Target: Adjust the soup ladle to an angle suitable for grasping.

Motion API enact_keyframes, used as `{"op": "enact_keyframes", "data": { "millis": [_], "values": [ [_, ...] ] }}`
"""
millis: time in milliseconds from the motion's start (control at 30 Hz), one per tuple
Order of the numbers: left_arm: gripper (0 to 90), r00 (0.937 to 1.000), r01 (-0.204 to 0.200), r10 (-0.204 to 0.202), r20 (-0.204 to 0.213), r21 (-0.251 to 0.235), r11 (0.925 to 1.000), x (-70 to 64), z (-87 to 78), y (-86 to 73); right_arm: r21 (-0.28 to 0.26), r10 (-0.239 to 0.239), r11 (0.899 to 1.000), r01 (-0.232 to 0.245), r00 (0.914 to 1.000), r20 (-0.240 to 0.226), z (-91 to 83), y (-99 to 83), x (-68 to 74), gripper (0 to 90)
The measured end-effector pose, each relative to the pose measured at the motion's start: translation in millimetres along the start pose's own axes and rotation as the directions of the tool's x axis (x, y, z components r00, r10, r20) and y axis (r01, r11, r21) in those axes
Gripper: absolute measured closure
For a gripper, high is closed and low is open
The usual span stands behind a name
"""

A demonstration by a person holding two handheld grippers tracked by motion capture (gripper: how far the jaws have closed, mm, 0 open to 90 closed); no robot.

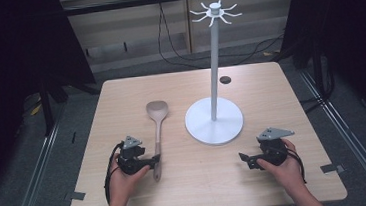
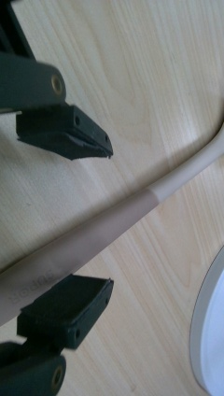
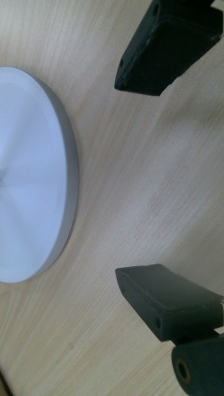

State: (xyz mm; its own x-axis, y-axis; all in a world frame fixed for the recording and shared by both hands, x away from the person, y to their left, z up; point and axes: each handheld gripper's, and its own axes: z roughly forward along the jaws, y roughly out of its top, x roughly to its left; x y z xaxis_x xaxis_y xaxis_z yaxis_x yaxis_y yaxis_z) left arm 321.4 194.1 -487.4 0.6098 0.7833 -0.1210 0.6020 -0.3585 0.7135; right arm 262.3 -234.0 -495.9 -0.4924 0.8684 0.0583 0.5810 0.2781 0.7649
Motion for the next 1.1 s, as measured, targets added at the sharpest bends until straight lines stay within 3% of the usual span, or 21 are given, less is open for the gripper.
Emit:
{"op": "enact_keyframes", "data": {
  "millis": [133,267,367,433,533,700,767,833,900,1067,1100],
  "values": [
    [45.9,0.9992,0.001,-0.001,0.039,-0.001,1.0000,-2.6,0.7,1.5,0.005,0.002,1.000,-0.002,1.0000,0.004,0.4,-0.2,0.6,8.7],
    [67.8,0.9997,-0.019,0.019,0.015,0.001,0.9998,-2.7,-1.3,3.2,0.003,0.002,1.000,-0.002,1.0000,-0.002,0.4,0.0,1.1,8.7],
    [77.4,0.9997,-0.023,0.023,0.012,0.003,0.9997,0.7,-2.6,2.5,0.002,0.003,1.000,-0.003,1.0000,-0.001,0.2,-0.2,1.0,8.7],
    [80.1,1.0000,-0.006,0.006,-0.002,0.008,0.9999,2.4,-1.3,0.3,0.002,0.005,1.000,-0.005,1.0000,0.000,-0.1,-0.1,0.9,8.7],
    [82.1,0.9996,-0.017,0.016,0.022,0.033,0.9993,2.2,3.5,-2.7,0.002,0.005,1.000,-0.005,1.0000,-0.001,-0.2,0.0,1.2,8.7],
    [84.6,0.9990,-0.030,0.029,0.034,0.033,0.9990,-0.4,3.5,-1.2,0.000,-0.005,1.000,0.005,1.0000,-0.002,0.5,0.2,1.6,8.7],
    [86.8,0.9989,-0.022,0.021,0.042,0.036,0.9991,-0.8,4.3,-1.8,0.002,-0.011,1.000,0.011,0.9999,-0.004,1.0,0.0,1.9,8.7],
    [89.3,0.9970,0.007,-0.009,0.076,0.025,0.9997,-0.8,5.6,-3.1,0.004,-0.011,1.000,0.011,0.9999,-0.005,1.3,0.3,2.8,8.7],
    [89.7,0.9968,0.012,-0.014,0.079,0.024,0.9996,-2.8,6.4,-2.8,0.004,-0.011,1.000,0.011,0.9999,-0.008,1.4,0.5,3.4,8.7],
    [90.0,0.9916,-0.011,0.008,0.129,0.027,0.9996,-12.6,12.3,-1.5,0.006,-0.013,1.000,0.013,0.9999,-0.006,2.2,0.7,3.8,8.7],
    [90.0,0.9910,-0.036,0.032,0.130,0.029,0.9989,-15.1,13.5,-0.8,0.005,-0.013,1.000,0.013,0.9999,-0.006,2.2,0.7,3.9,8.7]
  ]
}}
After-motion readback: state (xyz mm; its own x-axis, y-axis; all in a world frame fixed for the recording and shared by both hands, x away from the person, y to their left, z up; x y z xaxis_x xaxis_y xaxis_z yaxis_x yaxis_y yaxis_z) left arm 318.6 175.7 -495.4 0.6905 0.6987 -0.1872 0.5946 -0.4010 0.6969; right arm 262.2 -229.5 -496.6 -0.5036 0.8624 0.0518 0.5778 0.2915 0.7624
